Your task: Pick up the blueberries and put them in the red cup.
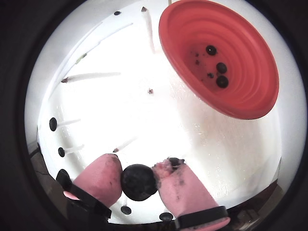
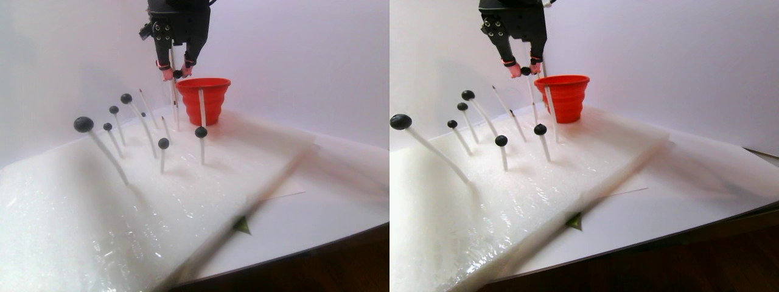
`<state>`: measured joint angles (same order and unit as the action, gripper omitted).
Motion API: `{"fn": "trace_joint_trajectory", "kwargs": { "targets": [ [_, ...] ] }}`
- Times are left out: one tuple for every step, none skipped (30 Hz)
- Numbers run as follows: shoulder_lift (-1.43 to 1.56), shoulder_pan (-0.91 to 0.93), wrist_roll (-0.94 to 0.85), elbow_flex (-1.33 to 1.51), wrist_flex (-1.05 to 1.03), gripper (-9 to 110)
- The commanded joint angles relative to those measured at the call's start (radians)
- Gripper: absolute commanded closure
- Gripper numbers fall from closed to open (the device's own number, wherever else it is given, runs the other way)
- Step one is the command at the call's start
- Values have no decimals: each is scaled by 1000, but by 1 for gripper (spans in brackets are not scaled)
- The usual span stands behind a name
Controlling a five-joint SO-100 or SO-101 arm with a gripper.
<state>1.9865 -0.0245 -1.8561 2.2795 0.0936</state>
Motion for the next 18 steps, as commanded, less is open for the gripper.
{"fn": "trace_joint_trajectory", "kwargs": {
  "targets": [
    [117,9,5,-34,-3,90],
    [120,14,5,-37,-3,90],
    [120,18,3,-43,-3,90],
    [120,21,6,-51,-3,90],
    [120,26,6,-55,-3,90],
    [118,31,6,-60,-3,90],
    [117,34,9,-67,-3,90],
    [112,38,12,-77,-3,90],
    [106,44,15,-86,-3,90],
    [100,51,18,-94,-3,90],
    [92,55,23,-104,-2,90],
    [84,61,26,-114,-2,90],
    [77,66,26,-121,2,90],
    [66,71,28,-127,11,90],
    [57,74,29,-137,17,90],
    [48,78,31,-144,18,90],
    [38,81,32,-153,21,90],
    [29,84,34,-161,26,90]
  ]
}}
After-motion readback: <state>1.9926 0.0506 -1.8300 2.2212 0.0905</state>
